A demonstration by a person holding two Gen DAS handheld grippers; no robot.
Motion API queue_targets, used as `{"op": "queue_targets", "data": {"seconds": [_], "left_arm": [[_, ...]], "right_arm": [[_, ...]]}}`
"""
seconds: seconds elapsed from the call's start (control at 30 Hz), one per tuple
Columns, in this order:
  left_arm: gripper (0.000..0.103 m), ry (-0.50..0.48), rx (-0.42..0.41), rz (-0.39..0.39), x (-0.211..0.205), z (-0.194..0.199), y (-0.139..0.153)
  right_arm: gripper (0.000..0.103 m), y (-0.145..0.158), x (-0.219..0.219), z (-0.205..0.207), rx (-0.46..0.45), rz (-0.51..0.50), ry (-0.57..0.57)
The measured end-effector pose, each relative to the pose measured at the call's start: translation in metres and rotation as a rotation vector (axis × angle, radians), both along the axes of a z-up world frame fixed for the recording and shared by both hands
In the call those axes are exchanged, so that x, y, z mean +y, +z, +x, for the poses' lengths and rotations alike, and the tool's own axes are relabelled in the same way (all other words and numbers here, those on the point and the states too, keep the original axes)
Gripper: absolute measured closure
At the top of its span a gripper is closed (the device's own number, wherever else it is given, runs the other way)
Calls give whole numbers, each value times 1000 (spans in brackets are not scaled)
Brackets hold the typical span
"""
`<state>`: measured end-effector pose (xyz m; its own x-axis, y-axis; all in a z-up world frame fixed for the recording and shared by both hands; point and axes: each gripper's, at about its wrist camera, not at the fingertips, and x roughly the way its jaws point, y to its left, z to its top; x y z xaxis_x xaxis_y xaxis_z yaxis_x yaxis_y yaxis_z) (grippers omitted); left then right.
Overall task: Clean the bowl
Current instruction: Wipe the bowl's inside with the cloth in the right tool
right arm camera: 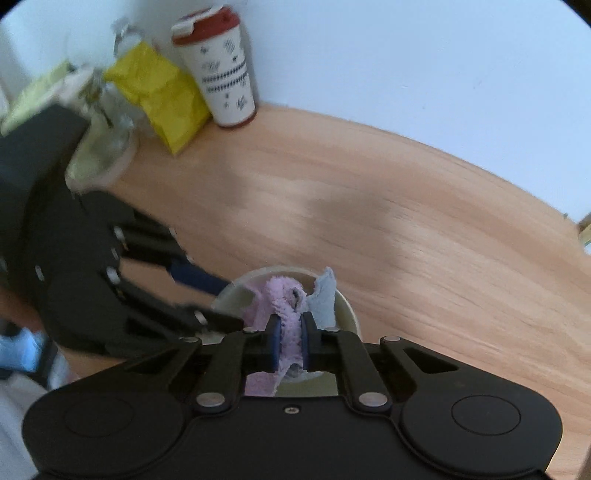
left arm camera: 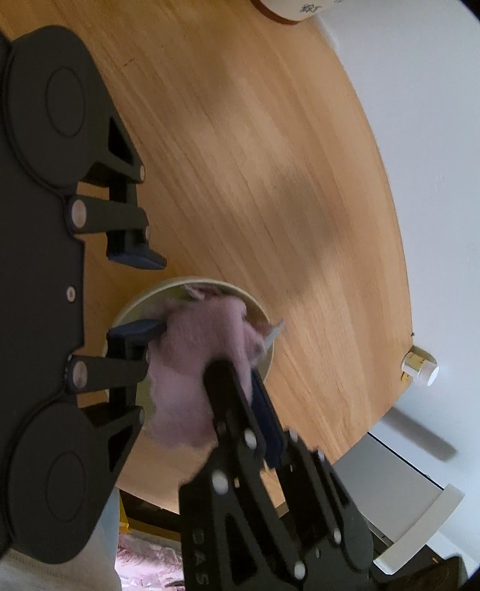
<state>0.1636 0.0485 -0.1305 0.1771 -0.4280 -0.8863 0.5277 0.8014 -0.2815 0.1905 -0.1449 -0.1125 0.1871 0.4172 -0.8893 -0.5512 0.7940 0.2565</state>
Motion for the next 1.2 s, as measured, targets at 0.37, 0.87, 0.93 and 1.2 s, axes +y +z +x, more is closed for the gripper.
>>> {"op": "queue_targets", "data": {"seconds": [0.37, 0.87, 0.93, 1.2], "left_arm": [[82, -60, -30, 11, 1, -3, 3], [79, 1, 5, 30, -5, 9, -3], [79, 14, 13, 26, -4, 9, -4], [63, 90, 37, -2, 0, 15, -5]], "right_arm": [[92, -28, 16, 15, 92, 58, 25], [86, -43, 27, 20, 132, -43, 123], [61, -32, 21, 13, 105, -46, 159], [53, 7, 2, -13, -6, -68, 310]]}}
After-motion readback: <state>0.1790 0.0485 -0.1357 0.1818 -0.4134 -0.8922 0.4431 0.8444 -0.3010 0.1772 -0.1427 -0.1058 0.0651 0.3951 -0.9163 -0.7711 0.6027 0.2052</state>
